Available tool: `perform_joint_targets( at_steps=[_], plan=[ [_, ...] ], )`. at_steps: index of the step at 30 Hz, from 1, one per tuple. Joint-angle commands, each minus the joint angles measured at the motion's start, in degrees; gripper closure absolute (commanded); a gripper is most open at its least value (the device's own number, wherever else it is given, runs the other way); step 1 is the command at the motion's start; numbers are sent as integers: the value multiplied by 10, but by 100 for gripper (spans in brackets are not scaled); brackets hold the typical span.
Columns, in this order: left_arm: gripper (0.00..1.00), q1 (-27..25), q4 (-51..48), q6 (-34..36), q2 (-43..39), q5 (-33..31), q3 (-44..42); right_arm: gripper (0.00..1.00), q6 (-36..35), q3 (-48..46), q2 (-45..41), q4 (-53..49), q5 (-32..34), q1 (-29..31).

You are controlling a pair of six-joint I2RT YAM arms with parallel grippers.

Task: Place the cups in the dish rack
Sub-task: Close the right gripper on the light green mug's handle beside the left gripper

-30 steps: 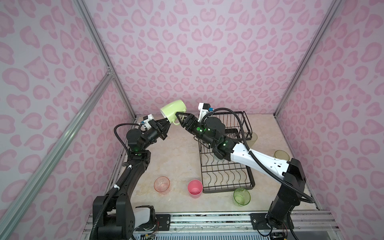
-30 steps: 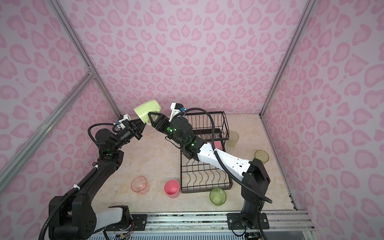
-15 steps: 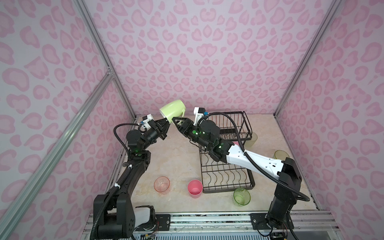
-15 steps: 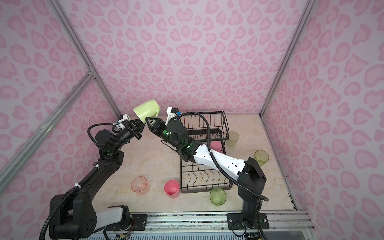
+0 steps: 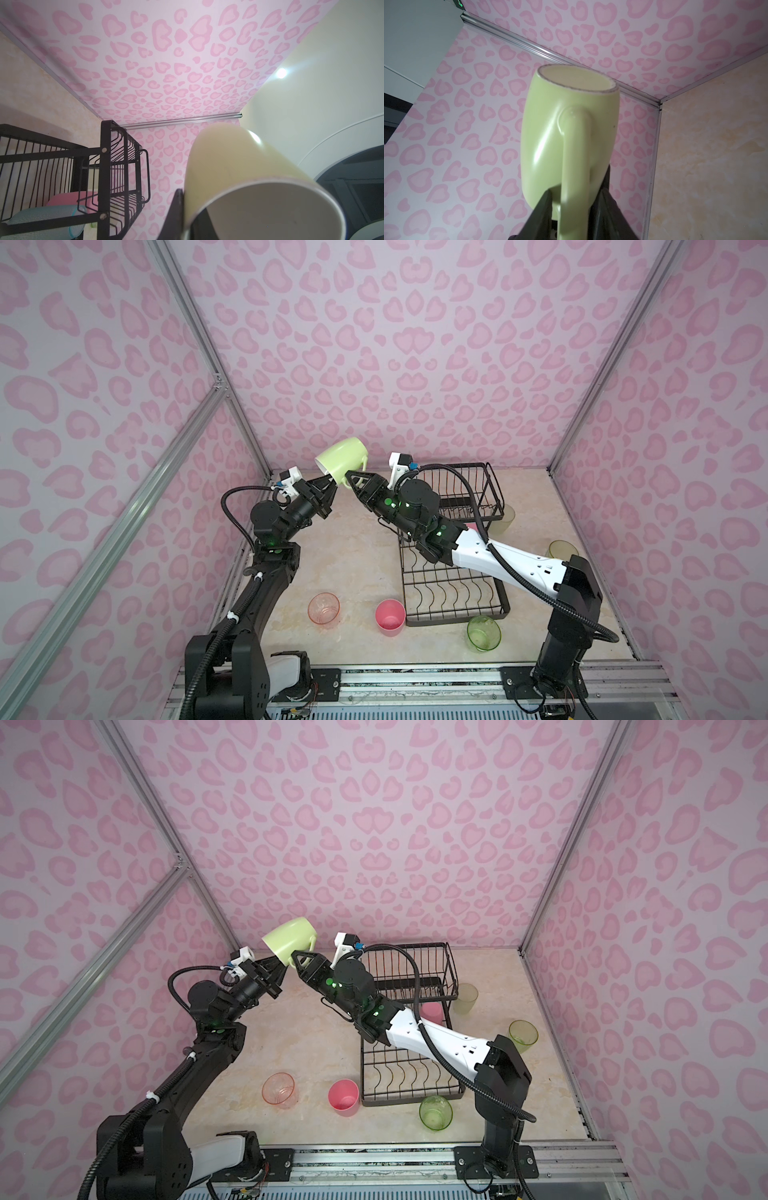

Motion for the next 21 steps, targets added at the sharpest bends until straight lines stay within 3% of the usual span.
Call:
perform_joint_targets(
  at_steps=[1,12,21],
  plan=[
    [97,-1,43,27,-12,28,4,66,4,6,10,5,-6,1],
    [95,0,27,40,-14,30,1,88,4,-1,5,7,-2,1],
    [74,0,-5,63,-17,31,-5,92,-4,-1,5,7,4,1]
  ],
)
